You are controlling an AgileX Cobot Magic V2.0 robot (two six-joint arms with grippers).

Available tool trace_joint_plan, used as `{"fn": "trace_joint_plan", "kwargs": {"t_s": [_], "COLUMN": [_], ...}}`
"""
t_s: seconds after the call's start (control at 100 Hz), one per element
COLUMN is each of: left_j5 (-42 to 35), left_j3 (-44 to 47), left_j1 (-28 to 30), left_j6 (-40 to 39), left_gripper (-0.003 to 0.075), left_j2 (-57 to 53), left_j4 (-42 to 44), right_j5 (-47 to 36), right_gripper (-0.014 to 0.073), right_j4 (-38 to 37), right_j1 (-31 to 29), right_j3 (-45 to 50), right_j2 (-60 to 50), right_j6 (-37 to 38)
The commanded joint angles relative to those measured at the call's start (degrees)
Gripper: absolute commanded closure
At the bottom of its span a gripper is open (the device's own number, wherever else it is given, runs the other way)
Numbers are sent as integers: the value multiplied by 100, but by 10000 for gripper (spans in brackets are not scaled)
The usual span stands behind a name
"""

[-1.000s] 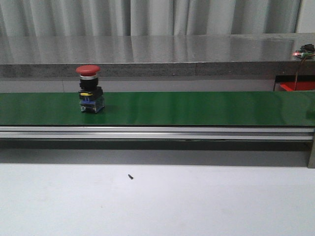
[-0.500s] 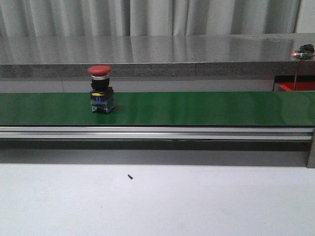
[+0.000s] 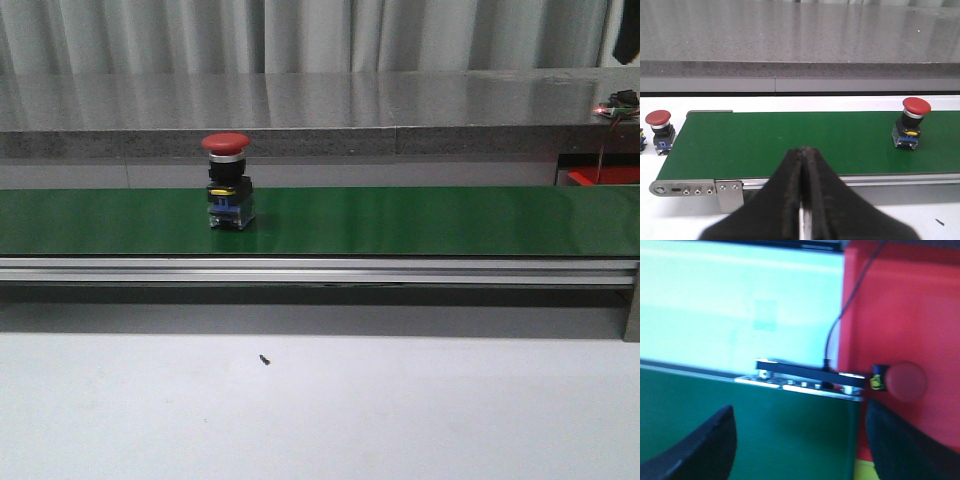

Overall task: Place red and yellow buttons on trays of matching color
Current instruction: 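Release the red button into the red tray and raise the right gripper, then lower the right gripper onto the next red button on the belt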

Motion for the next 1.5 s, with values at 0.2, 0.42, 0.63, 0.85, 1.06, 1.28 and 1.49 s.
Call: {"fn": "trace_joint_plan", "kwargs": {"t_s": [0.2, 0.42, 0.63, 0.85, 1.06, 1.28, 1.49], "left_j5": [-413, -413, -413, -413, -413, -413, -413], "left_j3": [-168, -168, -168, -168, -168, -168, -168], "left_j1": [-45, -45, -45, -45, -45, -45, -45], "left_j6": [-12, -12, -12, -12, -12, -12, -12], "left_gripper": [740, 740, 740, 740, 740, 740, 740], "left_j2": [37, 37, 37, 37, 37, 37, 37], "left_j4": [-113, -113, -113, -113, -113, -113, -113], "right_j5": [311, 651, 681, 600, 512, 506, 489], "right_gripper": [53, 53, 53, 53, 53, 53, 53], "right_j4": [115, 127, 346, 552, 629, 629, 629], "right_j1": [1208, 2062, 2751, 3060, 3072, 3072, 3072], "right_j3": [-133, -133, -133, -133, -133, -133, -133], "right_j2": [-517, -517, -517, -456, -193, 232, 516], "right_j6": [-81, -676, -1765, -2457, -2649, -2649, -2649]}}
